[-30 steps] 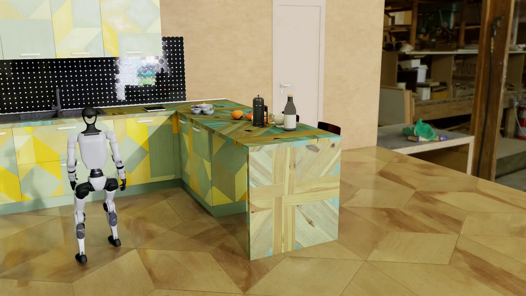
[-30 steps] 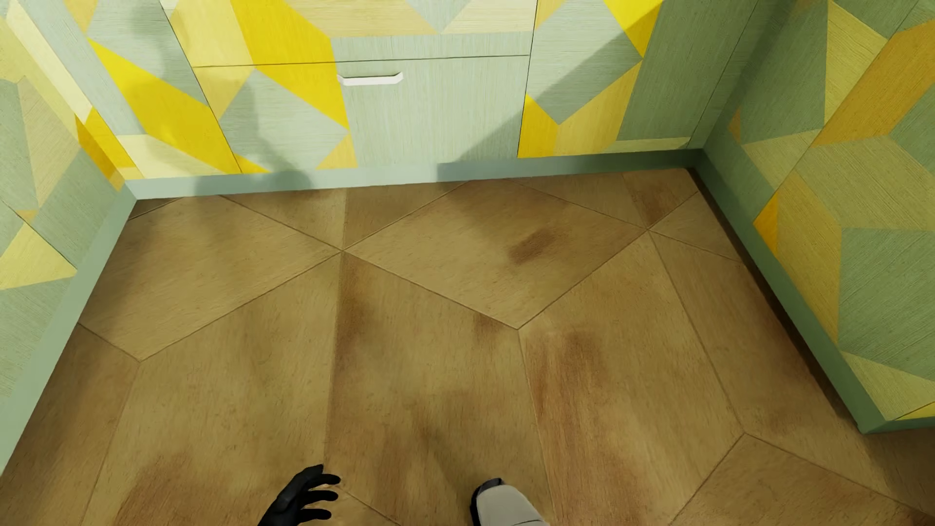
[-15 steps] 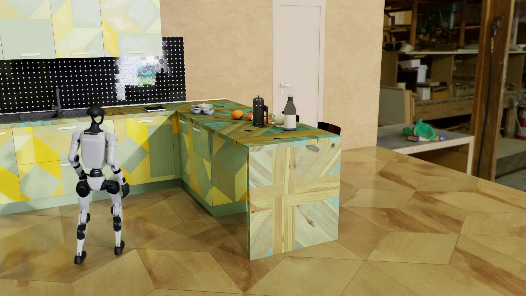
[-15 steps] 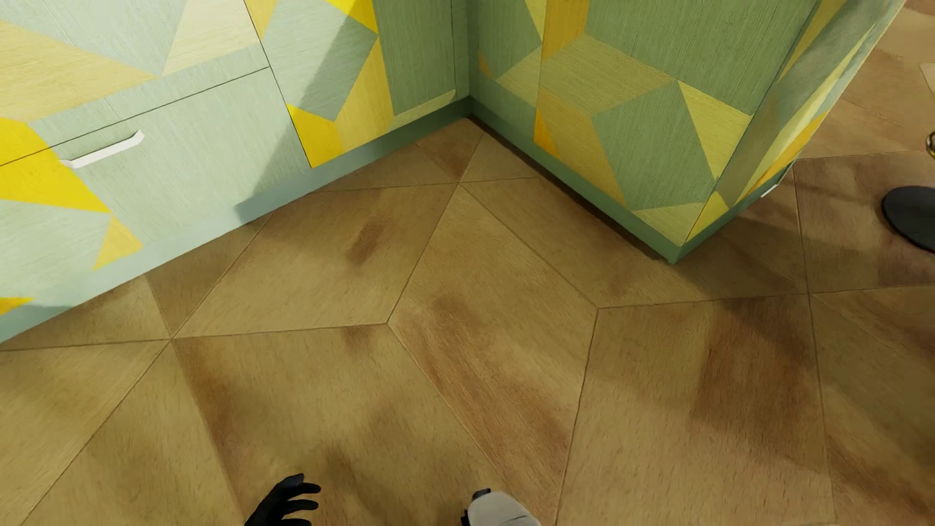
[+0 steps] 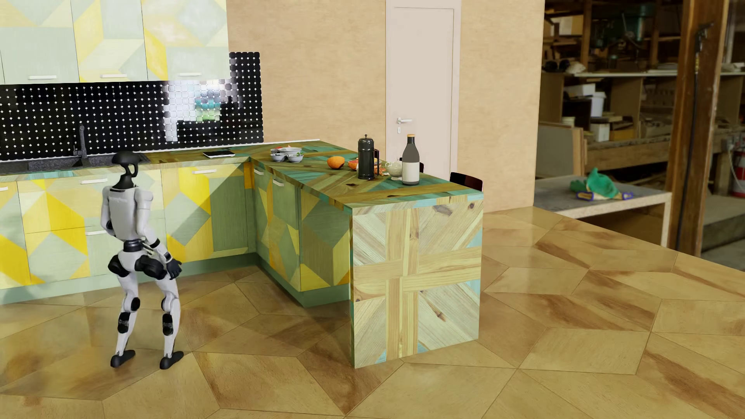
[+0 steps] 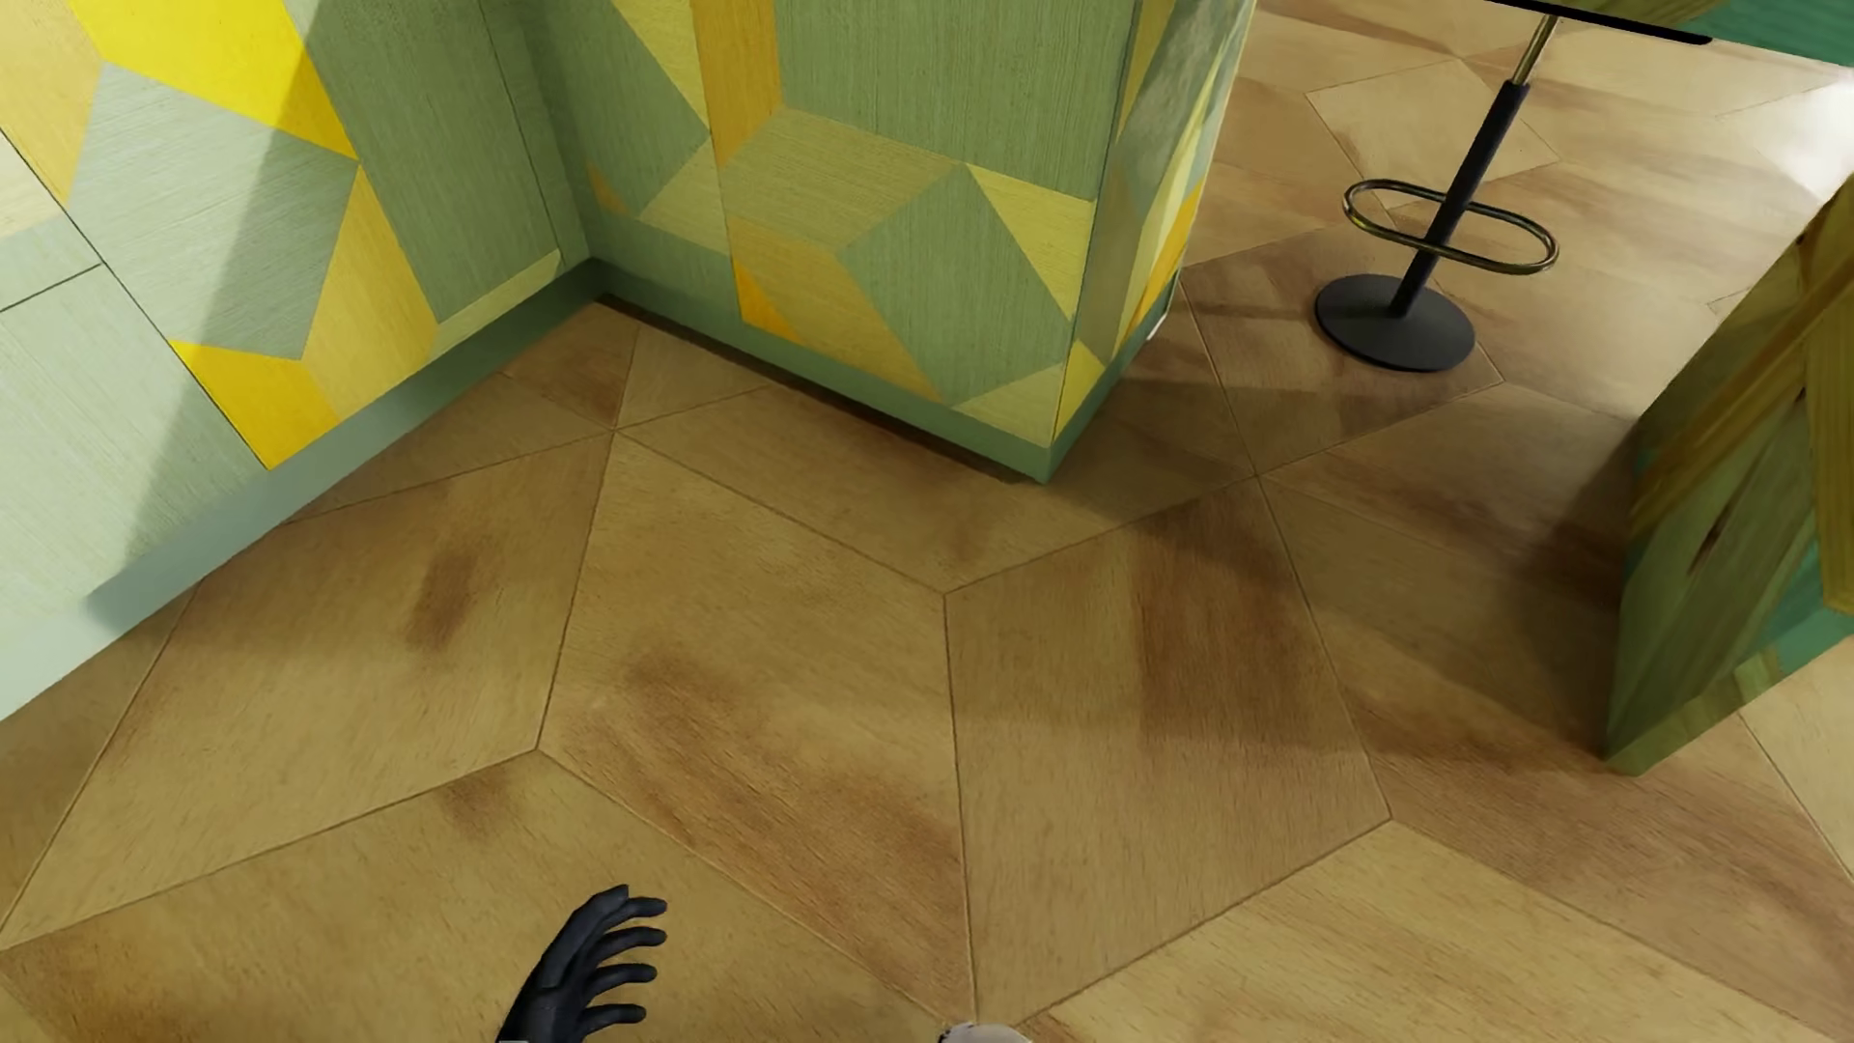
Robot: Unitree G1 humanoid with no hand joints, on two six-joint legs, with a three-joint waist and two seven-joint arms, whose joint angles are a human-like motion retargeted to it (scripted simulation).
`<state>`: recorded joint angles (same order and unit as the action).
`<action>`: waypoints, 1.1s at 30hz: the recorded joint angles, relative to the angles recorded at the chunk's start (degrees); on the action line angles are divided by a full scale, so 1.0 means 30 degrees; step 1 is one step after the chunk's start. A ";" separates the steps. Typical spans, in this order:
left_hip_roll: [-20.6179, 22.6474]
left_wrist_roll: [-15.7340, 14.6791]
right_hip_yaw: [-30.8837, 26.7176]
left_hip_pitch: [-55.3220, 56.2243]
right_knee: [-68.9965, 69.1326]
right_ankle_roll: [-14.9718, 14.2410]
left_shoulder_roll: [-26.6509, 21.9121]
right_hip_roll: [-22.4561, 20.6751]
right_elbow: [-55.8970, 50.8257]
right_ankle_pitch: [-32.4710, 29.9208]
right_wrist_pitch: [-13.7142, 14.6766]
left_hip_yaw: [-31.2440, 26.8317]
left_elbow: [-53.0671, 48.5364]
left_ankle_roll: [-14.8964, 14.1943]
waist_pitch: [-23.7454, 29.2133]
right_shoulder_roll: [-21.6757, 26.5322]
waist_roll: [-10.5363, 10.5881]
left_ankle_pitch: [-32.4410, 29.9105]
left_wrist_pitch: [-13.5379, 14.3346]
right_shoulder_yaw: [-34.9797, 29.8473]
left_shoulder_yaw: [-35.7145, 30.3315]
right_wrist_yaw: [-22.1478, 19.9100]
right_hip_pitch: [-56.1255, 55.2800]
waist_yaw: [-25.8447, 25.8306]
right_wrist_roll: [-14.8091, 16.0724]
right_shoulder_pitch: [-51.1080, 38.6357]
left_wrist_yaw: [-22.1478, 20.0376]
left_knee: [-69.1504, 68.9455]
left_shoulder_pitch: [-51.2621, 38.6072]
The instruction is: Face back
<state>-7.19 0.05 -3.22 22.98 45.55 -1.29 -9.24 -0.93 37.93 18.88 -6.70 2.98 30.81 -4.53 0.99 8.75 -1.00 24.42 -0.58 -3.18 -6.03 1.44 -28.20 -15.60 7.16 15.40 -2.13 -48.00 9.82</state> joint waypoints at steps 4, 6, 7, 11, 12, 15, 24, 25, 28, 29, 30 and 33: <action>-0.0405 -0.0215 -0.0745 -0.0515 -0.1495 0.0123 0.0299 -0.1067 0.0121 -0.1252 -0.0874 -0.0595 0.0068 -0.0330 0.0423 -0.0139 0.0608 0.0190 -0.0958 0.0241 -0.0224 -0.1333 -0.0102 -0.0876 -0.0130 0.0490 0.1431 0.1228 -0.0440; -0.0438 0.0346 0.0198 -0.1126 -0.1712 0.0371 -0.0130 -0.0062 -0.0221 -0.0962 -0.1218 -0.0051 0.0260 -0.0430 0.0563 -0.0317 0.0029 -0.0403 -0.0933 0.0206 -0.0178 -0.1154 -0.0176 -0.1124 -0.0394 0.0429 0.2193 0.1830 -0.0042; -0.0473 0.0691 0.0415 -0.0673 -0.1836 0.0322 0.0000 -0.0043 0.0302 -0.1446 -0.1172 -0.0591 0.0130 -0.0491 0.0674 -0.0086 0.0051 -0.0525 -0.1167 0.0277 -0.0142 -0.0847 -0.0259 -0.0365 -0.0733 0.0672 0.2440 0.0703 -0.0437; -0.0745 0.1494 0.0732 -0.1844 -0.0981 0.1148 -0.0476 0.0175 -0.0097 0.0110 -0.1209 -0.0004 0.0350 -0.0720 0.0186 -0.0110 -0.0223 0.0294 -0.1320 0.0197 -0.0066 -0.1324 -0.1122 -0.0859 -0.1727 0.0323 0.2921 0.2299 0.0039; -0.0807 0.1241 0.0377 -0.0904 -0.1620 0.0369 -0.0471 0.0118 0.0113 -0.1863 -0.1062 0.0012 -0.0293 -0.0854 0.0428 0.0069 -0.0444 -0.0616 -0.1312 0.0123 0.0077 -0.1398 -0.0898 -0.0334 -0.1533 -0.0087 0.2770 0.0001 -0.0040; -0.0177 0.0709 -0.0493 0.0518 -0.3057 0.0154 -0.0250 -0.0988 -0.0012 -0.3386 0.0065 -0.2010 0.0703 -0.0455 0.0260 -0.0411 0.0623 -0.0795 -0.0599 0.0658 0.0546 -0.1427 -0.0827 0.0335 -0.0426 0.0969 0.2145 0.1249 0.0456; 0.0453 0.1412 0.0656 -0.0440 0.0960 0.0419 -0.1103 -0.0399 -0.0731 0.2094 0.0884 -0.0957 0.1437 -0.0199 0.0250 -0.0292 0.0733 -0.0324 -0.1454 0.0339 0.0512 -0.1710 -0.2572 0.0028 -0.0186 0.0503 0.1534 0.1720 0.0242; 0.0284 0.1210 0.1644 -0.0959 0.3207 0.0037 -0.1062 0.0502 -0.0811 0.3902 0.0836 -0.0220 0.0811 -0.0224 0.0388 -0.0191 0.0206 -0.0183 -0.1854 0.0522 0.0829 -0.1811 -0.2362 0.0348 -0.0438 0.0492 0.1751 0.1770 -0.0483; -0.0540 0.0235 0.1140 0.0993 0.2439 0.0263 0.0205 0.1254 0.0023 0.1550 0.0221 0.0279 0.0300 -0.0652 0.0318 0.0448 -0.0584 -0.0691 -0.0207 0.0008 -0.0098 -0.0797 -0.0658 0.1780 -0.2495 -0.0122 0.1064 -0.3663 -0.0790; -0.0287 0.0199 0.0652 0.2445 0.2254 0.0307 0.0391 0.0866 0.0454 0.1285 0.0377 -0.0616 0.0126 -0.0732 0.0575 0.0530 -0.0585 -0.3650 -0.0137 -0.0481 -0.0357 -0.0428 -0.0591 0.2036 -0.2762 0.0060 0.0707 -0.6195 -0.0715; 0.0305 0.0232 0.0579 0.3361 0.1660 0.0276 0.0771 0.0605 0.0652 0.0883 0.0538 -0.1448 0.0888 -0.0725 0.0614 0.0671 -0.0055 -0.3616 0.0027 -0.0419 0.0327 -0.0092 -0.0450 0.2741 -0.2683 0.0684 0.0572 -0.5037 -0.1216; 0.1209 0.0308 0.0818 0.3313 0.1460 0.0197 -0.0966 0.0564 -0.0575 0.0882 0.0514 -0.2264 0.1563 -0.0329 0.0395 0.0435 0.0624 -0.4954 0.0461 0.0171 0.0962 -0.0108 -0.0065 0.4303 -0.3800 0.0898 0.0893 0.2037 -0.0596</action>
<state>-3.56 0.97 -0.76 32.92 49.92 -0.70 -12.13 0.76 36.21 21.53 -5.16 -3.81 35.50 -5.51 2.17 10.05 0.87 9.56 0.80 -2.66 -3.14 1.11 -28.39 -2.69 -4.24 18.10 0.55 -41.89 8.03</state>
